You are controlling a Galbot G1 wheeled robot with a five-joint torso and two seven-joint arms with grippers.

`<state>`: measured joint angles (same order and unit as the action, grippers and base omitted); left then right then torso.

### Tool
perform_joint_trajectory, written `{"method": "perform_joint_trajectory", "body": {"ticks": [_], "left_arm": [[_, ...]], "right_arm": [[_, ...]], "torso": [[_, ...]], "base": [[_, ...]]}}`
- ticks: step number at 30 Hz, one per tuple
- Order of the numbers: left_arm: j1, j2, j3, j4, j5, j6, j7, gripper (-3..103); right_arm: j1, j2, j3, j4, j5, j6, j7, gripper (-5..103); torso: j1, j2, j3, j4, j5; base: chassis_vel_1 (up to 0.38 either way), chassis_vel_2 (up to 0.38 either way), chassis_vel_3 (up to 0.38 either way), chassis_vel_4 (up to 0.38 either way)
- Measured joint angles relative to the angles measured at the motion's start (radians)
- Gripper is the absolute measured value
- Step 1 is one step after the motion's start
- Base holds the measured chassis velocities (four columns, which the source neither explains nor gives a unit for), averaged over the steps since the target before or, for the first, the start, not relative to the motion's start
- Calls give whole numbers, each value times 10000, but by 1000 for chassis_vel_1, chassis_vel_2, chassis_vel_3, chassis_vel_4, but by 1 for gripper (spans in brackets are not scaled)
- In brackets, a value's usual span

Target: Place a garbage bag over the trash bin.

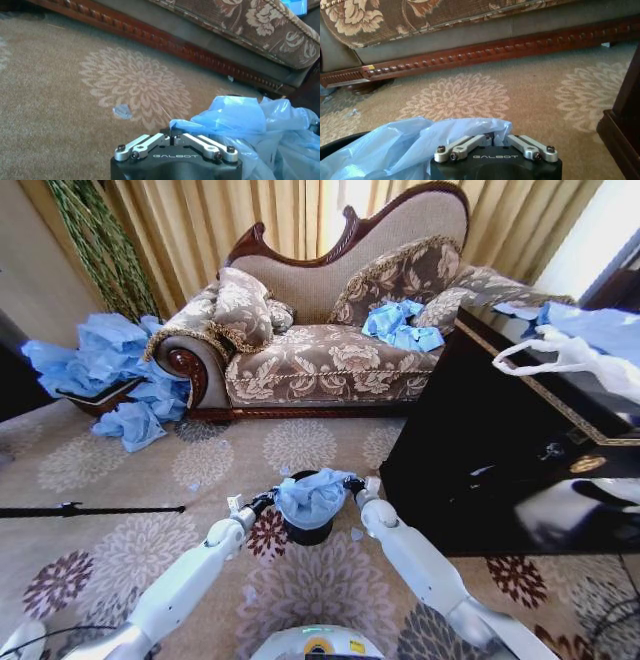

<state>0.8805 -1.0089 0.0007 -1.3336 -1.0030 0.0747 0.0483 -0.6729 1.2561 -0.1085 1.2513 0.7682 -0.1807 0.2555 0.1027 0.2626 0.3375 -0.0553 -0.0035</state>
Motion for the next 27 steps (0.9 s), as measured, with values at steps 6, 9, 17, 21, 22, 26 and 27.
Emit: {"method": "perform_joint_trajectory", "body": {"ticks": [6, 9, 17, 21, 22, 26, 27], "left_arm": [[-42, -45, -1, 79, 35, -43, 36, 2], [-157, -107, 1, 197, 36, -79, 50, 2], [-423, -354, 47, 674, 61, -200, 116, 2], [-511, -514, 52, 887, 62, -278, 132, 2], [-524, -534, 52, 911, 61, -290, 161, 2], [-590, -567, 49, 1003, 43, -300, 244, 2], [-613, -595, 56, 1063, 44, -300, 244, 2]], "right_arm": [[287, 165, -1, -518, -88, 87, -320, 0], [447, 298, 20, -904, -164, 140, -507, 0], [866, 755, 125, -2053, -287, 324, -956, 0], [967, 874, 176, -2411, -315, 418, -1080, 0], [968, 872, 177, -2426, -316, 426, -1110, 0], [968, 855, 183, -2435, -308, 424, -1238, 0], [970, 878, 183, -2484, -306, 424, -1275, 0]], "torso": [[-1, 0, 0, 1, 0], [-1, 0, 0, 1, 0], [-1, 0, 0, 1, 0], [0, 0, 1, 1, 0], [0, 0, 1, 1, -1], [-1, 0, 0, -1, 0], [0, 0, 0, -1, 0]], "base": [[0, 0, 0, 0], [0, 0, 0, 0], [0, 0, 0, 0], [0, 0, 0, 0], [0, 0, 0, 0], [0, 0, 0, 0], [0, 0, 0, 0]]}}
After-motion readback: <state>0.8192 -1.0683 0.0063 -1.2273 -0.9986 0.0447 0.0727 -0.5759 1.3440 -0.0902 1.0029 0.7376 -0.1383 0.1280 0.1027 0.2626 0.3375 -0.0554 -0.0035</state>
